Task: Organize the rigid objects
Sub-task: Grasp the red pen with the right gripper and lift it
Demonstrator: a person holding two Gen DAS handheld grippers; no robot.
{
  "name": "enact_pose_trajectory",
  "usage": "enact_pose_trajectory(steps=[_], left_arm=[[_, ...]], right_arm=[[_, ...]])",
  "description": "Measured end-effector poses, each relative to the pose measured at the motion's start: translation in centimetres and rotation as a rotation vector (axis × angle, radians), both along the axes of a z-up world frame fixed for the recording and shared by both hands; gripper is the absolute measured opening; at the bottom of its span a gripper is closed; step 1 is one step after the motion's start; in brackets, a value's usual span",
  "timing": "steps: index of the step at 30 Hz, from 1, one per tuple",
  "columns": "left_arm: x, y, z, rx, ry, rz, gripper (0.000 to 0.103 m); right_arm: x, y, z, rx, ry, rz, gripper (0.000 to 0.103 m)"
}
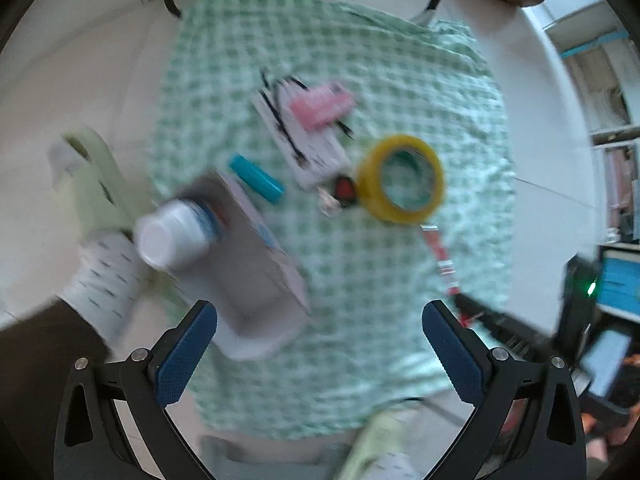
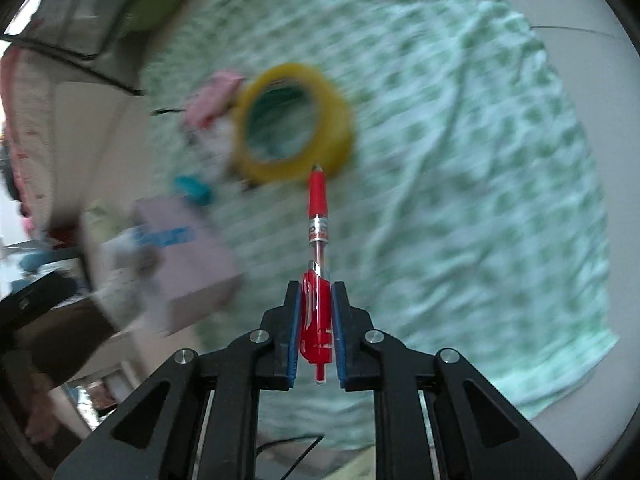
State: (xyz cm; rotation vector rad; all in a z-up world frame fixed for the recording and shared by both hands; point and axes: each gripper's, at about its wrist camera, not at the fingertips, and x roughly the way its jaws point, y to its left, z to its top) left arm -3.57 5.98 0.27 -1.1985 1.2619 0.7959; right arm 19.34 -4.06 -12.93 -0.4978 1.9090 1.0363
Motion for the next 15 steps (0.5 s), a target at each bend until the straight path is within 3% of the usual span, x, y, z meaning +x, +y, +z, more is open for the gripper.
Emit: enact_pose_trajectory(steps=[8,15], left_arm=[[-0.5,-0.2,-1.6,-0.083,-0.044,-0.017,0.103],[-1.9,-0.9,-1.9,-0.131,-0.099,0.086,0.103]], right_arm=[[-7.2,-0.4,6.5,0.177,0.069,0.022,0.016],[-8.8,-1.9,9.0,0.261,0.147,-0.114,0.016]])
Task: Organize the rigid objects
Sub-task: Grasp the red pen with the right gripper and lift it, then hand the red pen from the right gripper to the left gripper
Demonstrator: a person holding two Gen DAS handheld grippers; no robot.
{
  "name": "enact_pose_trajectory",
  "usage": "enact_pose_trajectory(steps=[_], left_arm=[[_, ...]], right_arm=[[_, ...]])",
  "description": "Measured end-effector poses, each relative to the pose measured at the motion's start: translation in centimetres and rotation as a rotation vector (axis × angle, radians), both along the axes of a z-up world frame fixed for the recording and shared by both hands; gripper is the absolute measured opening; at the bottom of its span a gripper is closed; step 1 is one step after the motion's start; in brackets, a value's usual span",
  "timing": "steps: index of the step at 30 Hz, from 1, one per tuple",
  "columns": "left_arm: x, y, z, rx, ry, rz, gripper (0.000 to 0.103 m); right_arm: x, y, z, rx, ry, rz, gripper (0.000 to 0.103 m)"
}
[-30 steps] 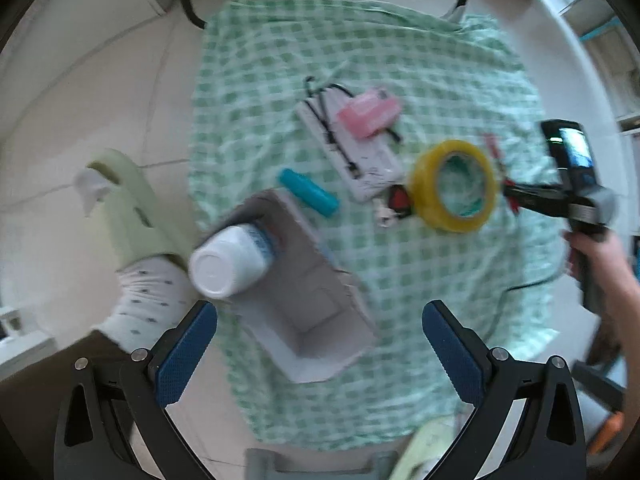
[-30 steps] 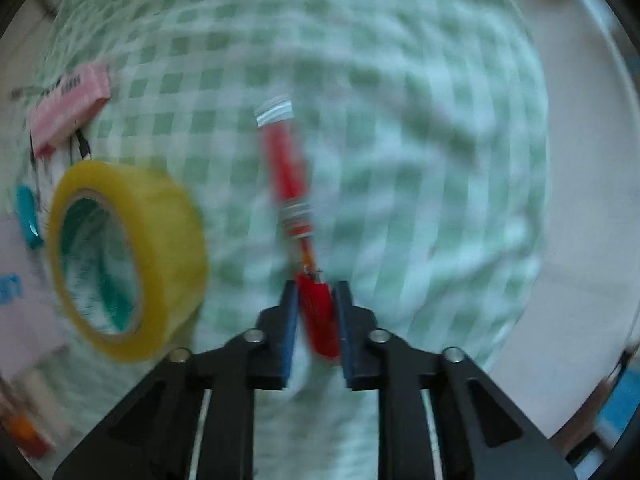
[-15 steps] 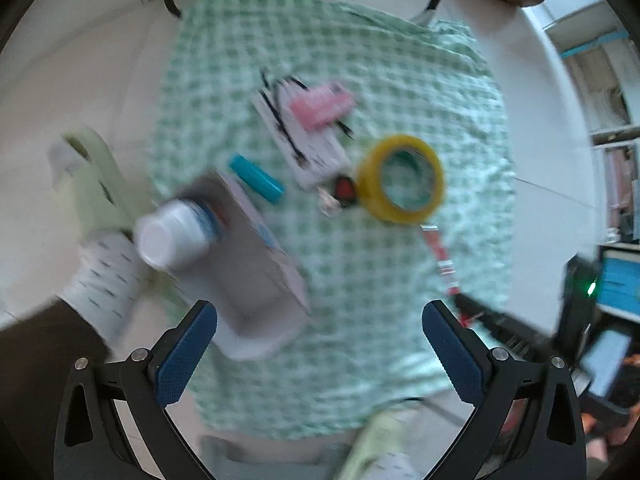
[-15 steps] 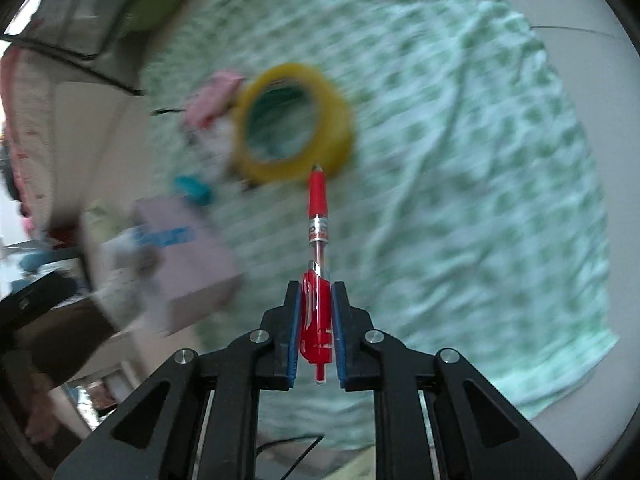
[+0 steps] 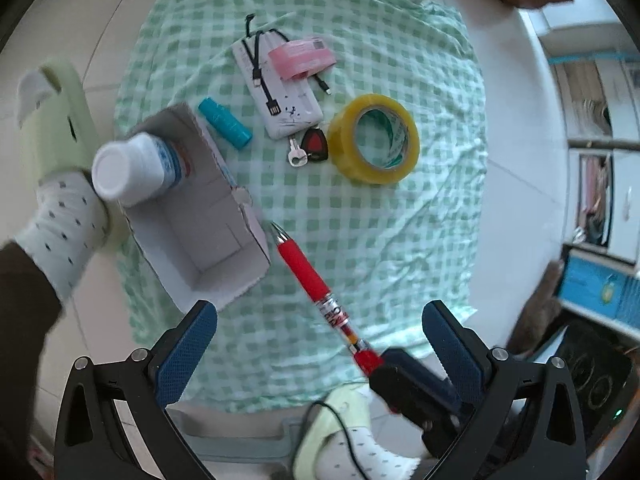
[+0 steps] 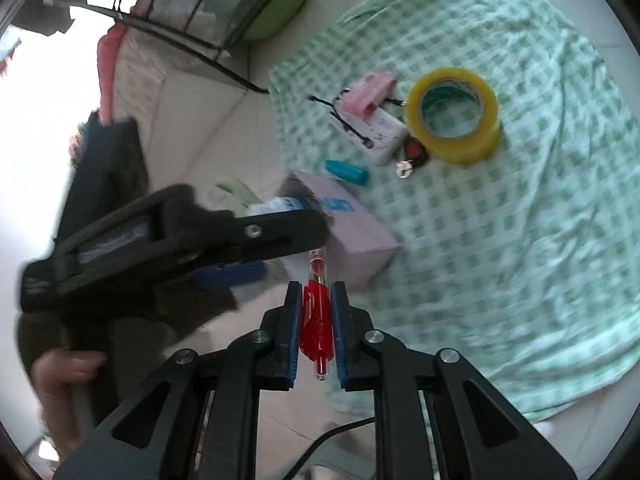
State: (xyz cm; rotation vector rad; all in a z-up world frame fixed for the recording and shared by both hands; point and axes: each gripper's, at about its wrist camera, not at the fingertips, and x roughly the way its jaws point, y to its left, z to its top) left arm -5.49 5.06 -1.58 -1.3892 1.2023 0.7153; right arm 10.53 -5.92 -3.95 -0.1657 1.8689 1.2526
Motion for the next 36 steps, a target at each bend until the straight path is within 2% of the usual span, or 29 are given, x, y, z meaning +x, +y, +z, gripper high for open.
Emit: enact_pose_trajectory(steps=[2,4,6,7,8,9,10,12,14,17,20,22,23,26,29,31,32,33,36], left_arm=[[-0.6,0.0,-0.3,-0.027,-0.045,0.044,0.103],[-1.3,0.2,-0.6,-0.052,-0.102,0.082,0.103],[-2.0,0.5,-0.7,-0.066,-0.161,0.121,0.098],[-2.3,0.6,-0.7,-0.064,-0.171,0.132,0.089],[-2.7,0.7,-0.6,-0.052,-0.176,0.14,0.065],[-2.9,0.7,-0.6,-0.038,-0.175,0.138,0.047],[-3.2,0.7,-0.5,-0.022,-0.165,0.131,0.011],[-3.7,0.8,-0.1,0.019,-0.16,0.132,0.008],[-3.8,0.7,0.7,0.059,-0.164,0.113,0.008],[-3.6,0.3,2.5,0.112,-0.181,0.092,0.008],[-3.8,0.0,3.6,0.166,-0.184,0.068,0.008],[-4.3,-0.6,4.1,0.178,-0.18,0.064,0.008],[-4.7,-0.9,4.4,0.177,-0.182,0.061,0.008],[-5.7,-1.1,5.0,0.18,-0.189,0.066,0.008],[-7.5,-0.2,5.4,0.228,-0.13,0.094,0.008],[-8.5,-0.1,5.6,0.265,-0.059,0.093,0.008],[-8.9,0.0,5.7,0.298,-0.003,0.079,0.008],[-8.9,-0.1,5.7,0.321,0.021,0.062,0.008],[-8.3,-0.6,5.3,0.346,0.063,0.029,0.008]], right_arm=[[-0.5,-0.2,0.8,0.028,0.032,-0.024,0.016],[-1.2,0.1,2.0,0.054,0.018,-0.009,0.016],[-1.7,0.2,2.9,0.05,-0.018,-0.002,0.016],[-1.8,0.0,3.3,0.052,-0.016,-0.013,0.016],[-1.8,-0.1,3.5,0.06,-0.008,-0.026,0.016],[-1.8,-0.3,3.8,0.068,-0.011,-0.033,0.016],[-1.8,-0.3,4.1,0.074,-0.026,-0.03,0.016],[-1.9,0.0,4.6,0.092,-0.047,-0.009,0.01],[-2.1,0.4,4.7,0.092,-0.061,0.015,0.01],[-2.9,1.0,4.5,0.08,-0.142,0.086,0.011],[-3.7,1.3,4.2,0.063,-0.193,0.125,0.02],[-3.9,1.4,3.7,0.041,-0.248,0.139,0.028],[-4.0,1.5,3.3,0.031,-0.271,0.147,0.036],[-4.3,1.7,1.6,-0.022,-0.272,0.192,0.037],[-4.1,1.1,0.1,-0.097,-0.308,0.205,0.037],[-4.7,1.1,-1.3,-0.169,-0.398,0.291,0.055],[-5.2,1.1,-1.9,-0.193,-0.457,0.351,0.072],[-5.9,1.0,-2.6,-0.216,-0.557,0.421,0.078],[-6.9,1.0,-3.9,-0.281,-0.76,0.543,0.079]])
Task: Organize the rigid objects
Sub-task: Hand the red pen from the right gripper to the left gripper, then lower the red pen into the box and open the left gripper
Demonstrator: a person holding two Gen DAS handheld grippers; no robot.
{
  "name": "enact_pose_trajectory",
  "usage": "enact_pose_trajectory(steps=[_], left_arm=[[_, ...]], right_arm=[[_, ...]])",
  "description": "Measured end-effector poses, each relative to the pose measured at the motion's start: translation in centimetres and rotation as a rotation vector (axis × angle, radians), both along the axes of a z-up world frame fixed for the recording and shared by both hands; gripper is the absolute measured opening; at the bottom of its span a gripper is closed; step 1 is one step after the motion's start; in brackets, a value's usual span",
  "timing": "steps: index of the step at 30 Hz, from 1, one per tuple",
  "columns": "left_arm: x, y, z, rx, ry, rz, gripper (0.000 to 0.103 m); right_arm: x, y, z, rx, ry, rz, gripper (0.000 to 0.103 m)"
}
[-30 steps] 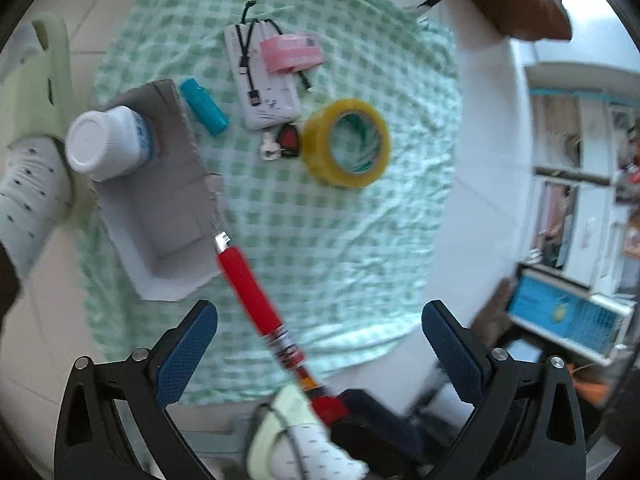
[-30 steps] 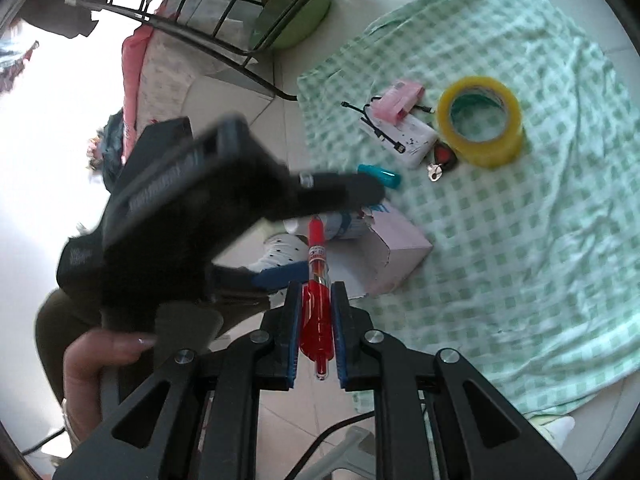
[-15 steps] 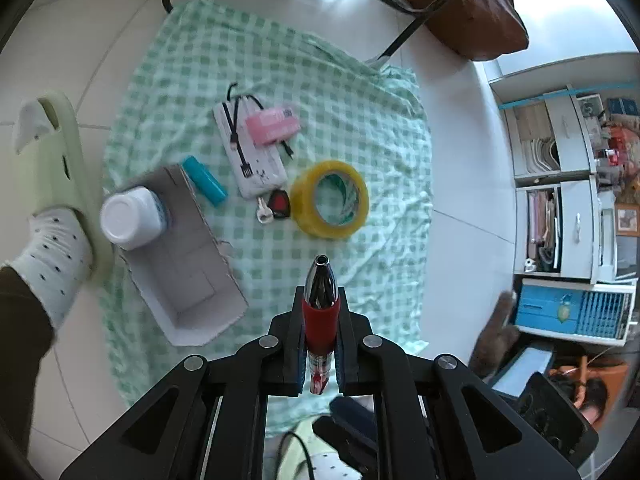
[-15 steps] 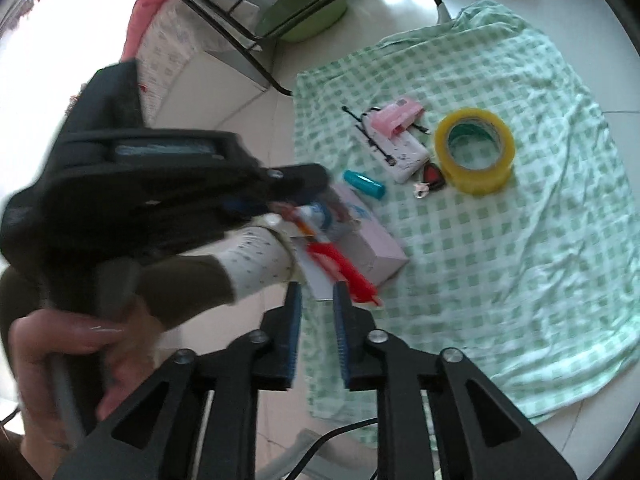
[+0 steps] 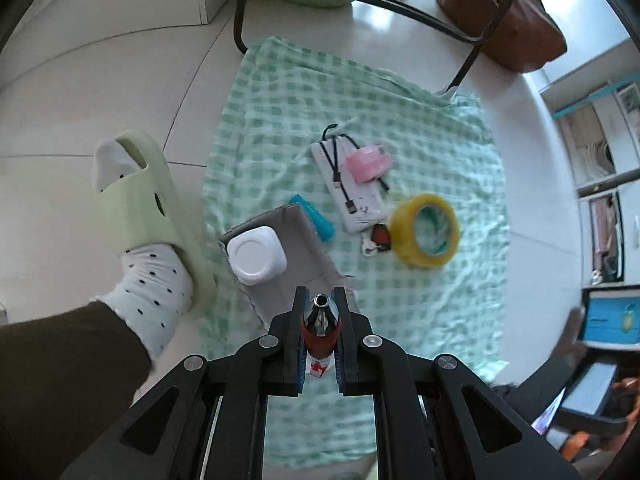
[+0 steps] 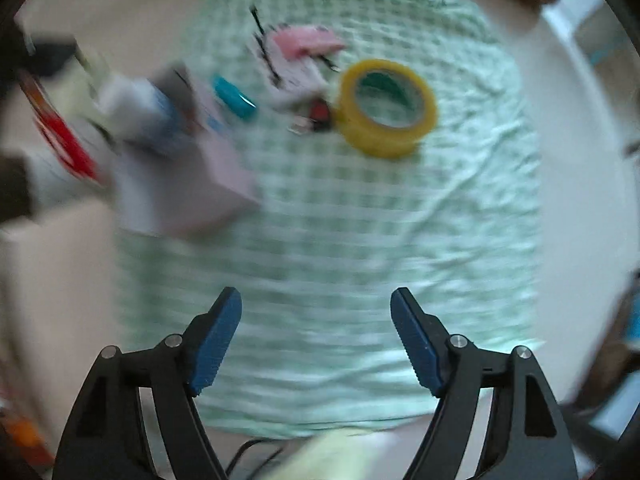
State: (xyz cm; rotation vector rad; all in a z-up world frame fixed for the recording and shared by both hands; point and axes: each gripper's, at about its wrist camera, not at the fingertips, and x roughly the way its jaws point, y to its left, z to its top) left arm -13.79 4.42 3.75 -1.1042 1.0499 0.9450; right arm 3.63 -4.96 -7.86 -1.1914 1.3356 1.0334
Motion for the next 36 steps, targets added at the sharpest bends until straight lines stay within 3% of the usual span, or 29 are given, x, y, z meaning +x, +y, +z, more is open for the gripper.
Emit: enact_pose_trajectory(steps=[3,8,11,17,26,30,36], left_arm=[[1.1,-0.6,-0.4,0.036,0.055,-0.016,0.008],[4.2,-1.0,-0.9,0.151,0.087,-0.09,0.008],[4.2,-1.0,-2.5,0.186,0.118,-0.093,0.008],[3.9,-0.1,-5.1,0.124,0.132,-0.02,0.008],[3.1,2.3,-5.6,0.065,0.057,0.085,0.008],[3.6,2.3,-5.5,0.099,0.076,0.057,0.008],[3.0,2.9,-6.3,0.044,0.026,0.1,0.009]], right_arm=[[-0.3,0.0,-0.2,-0.015,-0.128,0.081,0.086],[2.6,0.0,1.0,0.042,-0.022,-0.072,0.088],[3.9,-0.5,0.8,0.034,-0.014,-0.152,0.088],[4.8,-1.6,-1.1,-0.032,-0.009,-0.197,0.088],[5.4,-2.3,-1.5,-0.053,0.014,-0.227,0.088],[5.4,-2.3,-2.0,-0.068,0.012,-0.225,0.088],[5.2,-2.3,-2.2,-0.084,0.015,-0.227,0.088]])
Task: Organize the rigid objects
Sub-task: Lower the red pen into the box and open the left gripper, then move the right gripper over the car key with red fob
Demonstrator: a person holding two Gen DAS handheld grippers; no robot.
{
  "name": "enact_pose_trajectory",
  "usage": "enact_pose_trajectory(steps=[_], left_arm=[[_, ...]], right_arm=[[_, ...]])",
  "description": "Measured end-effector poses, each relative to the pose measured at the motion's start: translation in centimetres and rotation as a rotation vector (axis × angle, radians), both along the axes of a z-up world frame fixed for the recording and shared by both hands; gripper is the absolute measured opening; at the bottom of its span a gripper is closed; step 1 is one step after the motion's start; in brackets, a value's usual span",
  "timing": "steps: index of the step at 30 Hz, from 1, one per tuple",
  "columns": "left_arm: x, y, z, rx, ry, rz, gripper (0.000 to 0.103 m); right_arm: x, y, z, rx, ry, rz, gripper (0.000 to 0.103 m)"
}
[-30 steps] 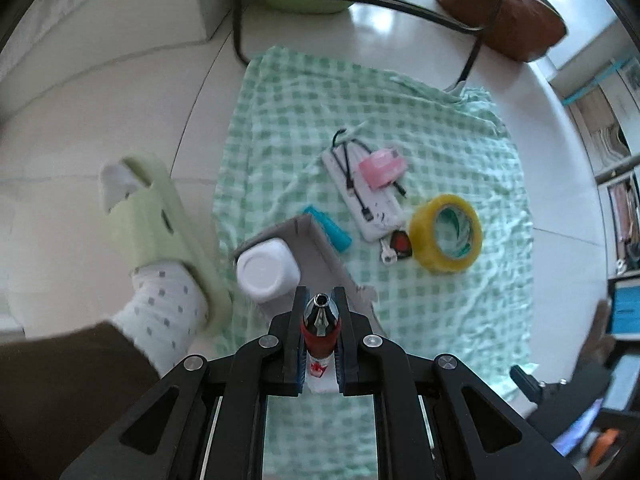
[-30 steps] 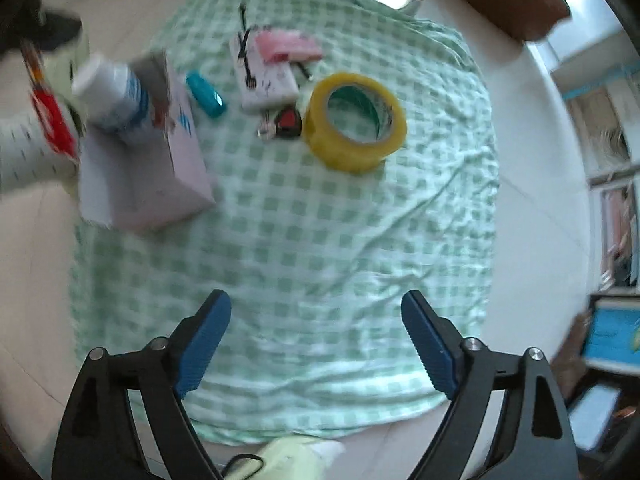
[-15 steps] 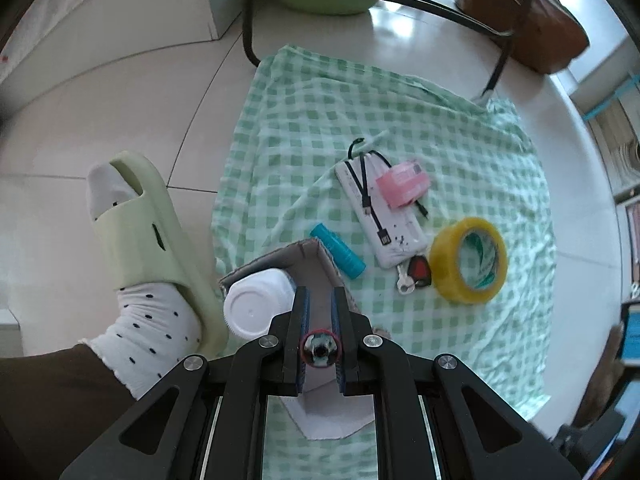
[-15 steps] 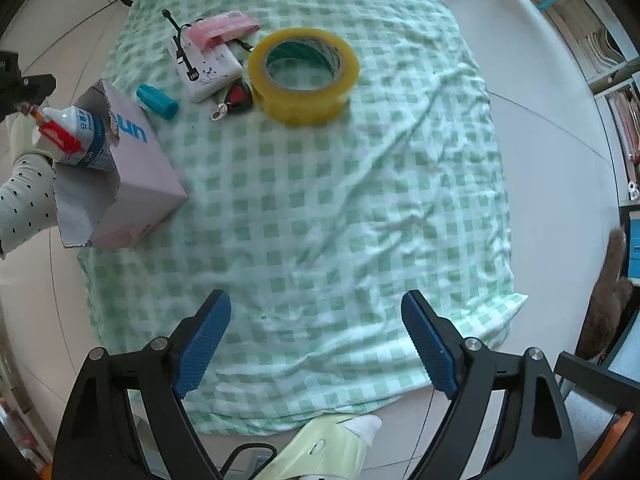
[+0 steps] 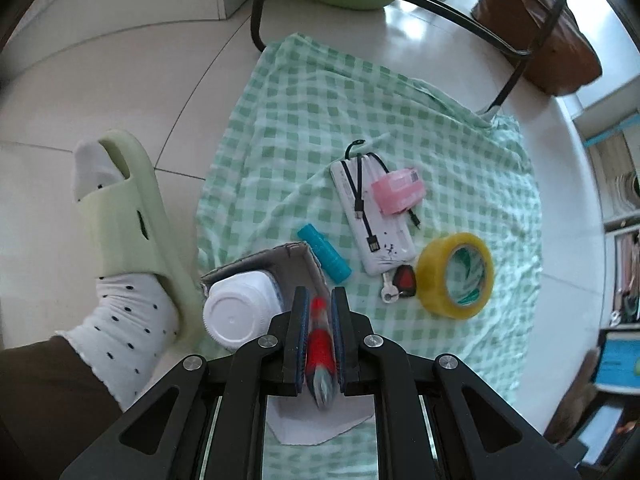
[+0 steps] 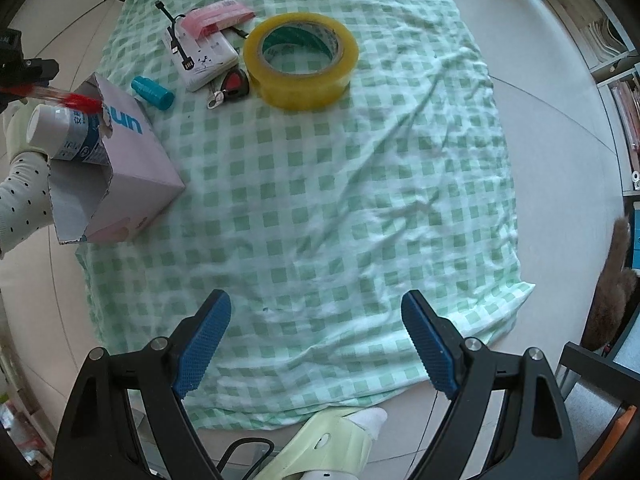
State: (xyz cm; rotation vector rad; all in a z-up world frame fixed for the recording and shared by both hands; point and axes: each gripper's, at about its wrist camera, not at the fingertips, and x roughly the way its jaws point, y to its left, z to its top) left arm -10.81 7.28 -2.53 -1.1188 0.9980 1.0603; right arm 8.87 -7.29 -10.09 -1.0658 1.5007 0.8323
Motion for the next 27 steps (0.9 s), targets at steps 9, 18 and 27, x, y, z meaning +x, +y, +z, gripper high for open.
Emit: enact_pose_trajectory(steps=[9,18,27], left_arm=[[0.2,0.3,1.7,0.066,0.03,-0.014,0.083],[-1.9,-1.4,4.2,-0.058,0.013,0.016,0.083],[-4.6,-3.6,6.5,-0.111,-0.087,0.002,0.083]], right_arm=[[0.6,-0.4,-1.2,-0.039,0.036,-0.03,0.1],[0.4,2.2,-2.5,0.047,0.058,0.217,0.082],[-2.6,5.7,-4.6,0.116,0.208,0.611,0.061]])
